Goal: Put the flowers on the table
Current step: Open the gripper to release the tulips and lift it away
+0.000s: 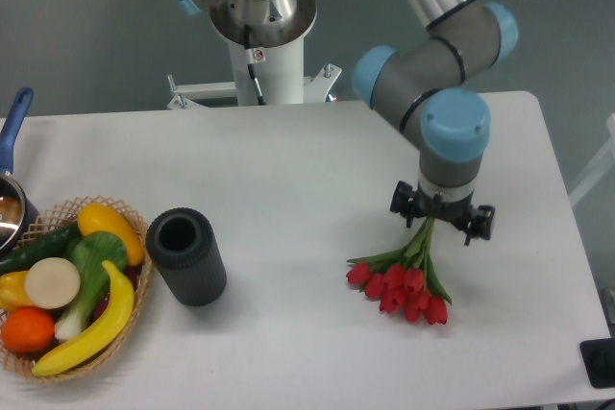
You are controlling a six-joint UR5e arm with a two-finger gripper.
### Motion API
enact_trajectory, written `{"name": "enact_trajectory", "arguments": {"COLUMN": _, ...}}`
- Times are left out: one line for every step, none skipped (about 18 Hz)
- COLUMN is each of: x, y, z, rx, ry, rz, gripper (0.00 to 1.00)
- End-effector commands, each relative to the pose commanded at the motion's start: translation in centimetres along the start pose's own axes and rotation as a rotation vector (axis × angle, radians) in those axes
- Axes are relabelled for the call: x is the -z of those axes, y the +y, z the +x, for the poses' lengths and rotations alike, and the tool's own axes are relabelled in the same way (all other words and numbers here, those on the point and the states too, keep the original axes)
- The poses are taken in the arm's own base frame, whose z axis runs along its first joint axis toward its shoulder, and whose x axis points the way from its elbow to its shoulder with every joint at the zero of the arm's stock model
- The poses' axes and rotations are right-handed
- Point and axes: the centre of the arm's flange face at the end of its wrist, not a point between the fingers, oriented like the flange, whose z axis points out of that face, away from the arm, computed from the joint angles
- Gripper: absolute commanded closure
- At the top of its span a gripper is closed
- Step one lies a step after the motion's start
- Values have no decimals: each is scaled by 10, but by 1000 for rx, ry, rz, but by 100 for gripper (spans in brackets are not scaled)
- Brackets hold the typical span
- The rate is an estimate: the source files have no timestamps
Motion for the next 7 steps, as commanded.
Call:
{"name": "enact_trajectory", "arguments": {"x": 0, "y": 12, "z": -4, "rx": 21, "ry": 1, "rz": 4, "gripper": 0}}
{"name": "enact_trajectory", "arguments": {"x": 1, "y": 20, "z": -8, "rx": 34, "ry": -1, "rz": 5, "gripper": 0}}
{"name": "enact_trajectory", "arguments": {"x": 4, "y": 22, "z": -8, "rx": 36, "ry": -5, "rz": 8, "gripper": 0}}
{"name": "enact_trajectory", "arguments": {"x": 4, "y": 21, "z": -8, "rx": 26, "ry": -5, "rz": 7, "gripper": 0}}
{"name": "enact_trajectory", "arguments": {"x": 4, "y": 22, "z": -8, "rx": 14, "ry": -5, "rz": 6, "gripper": 0}}
{"name": "enact_trajectory", "arguments": {"x": 4, "y": 22, "z": -8, "rx": 0, "ry": -5, "rz": 8, "gripper": 0}}
{"name": "enact_trajectory", "arguments": {"x": 4, "y": 21, "z": -8, "rx": -15, "ry": -1, "rz": 12, "gripper": 0}}
